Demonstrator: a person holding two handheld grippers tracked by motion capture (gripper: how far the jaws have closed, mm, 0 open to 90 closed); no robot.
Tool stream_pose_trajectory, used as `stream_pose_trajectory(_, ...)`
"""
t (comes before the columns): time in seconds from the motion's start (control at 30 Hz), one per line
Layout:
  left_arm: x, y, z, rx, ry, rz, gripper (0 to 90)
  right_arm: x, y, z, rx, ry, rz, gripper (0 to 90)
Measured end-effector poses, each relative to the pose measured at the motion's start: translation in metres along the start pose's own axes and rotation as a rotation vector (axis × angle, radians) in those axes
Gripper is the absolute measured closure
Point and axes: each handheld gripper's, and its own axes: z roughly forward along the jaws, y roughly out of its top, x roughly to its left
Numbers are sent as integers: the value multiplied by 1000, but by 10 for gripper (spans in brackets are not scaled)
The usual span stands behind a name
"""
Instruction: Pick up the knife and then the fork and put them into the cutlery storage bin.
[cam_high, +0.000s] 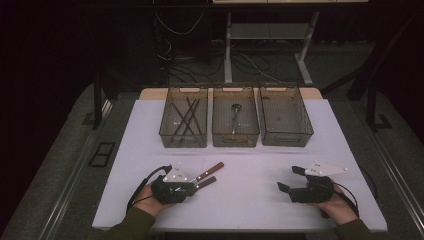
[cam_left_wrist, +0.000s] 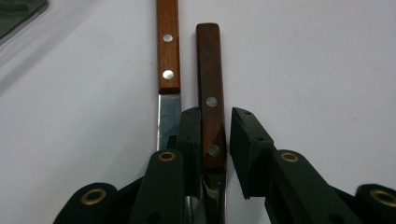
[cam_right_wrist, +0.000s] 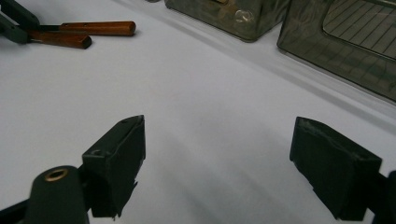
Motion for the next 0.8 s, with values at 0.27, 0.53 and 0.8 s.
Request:
stream_pose_trajectory(0.27, -1, -2, 1, -11, 1, 39, 734, 0, 0, 0, 2, 5, -3, 185)
stream_pose_trajectory(0.53, 0, -1, 1, -11, -11, 48, 764, 0, 1, 0, 0, 22, 22, 185)
stream_pose_trajectory(0.8, 2, 4, 1, -10, -37, 30, 767, -1, 1, 2, 18, 49, 9, 185)
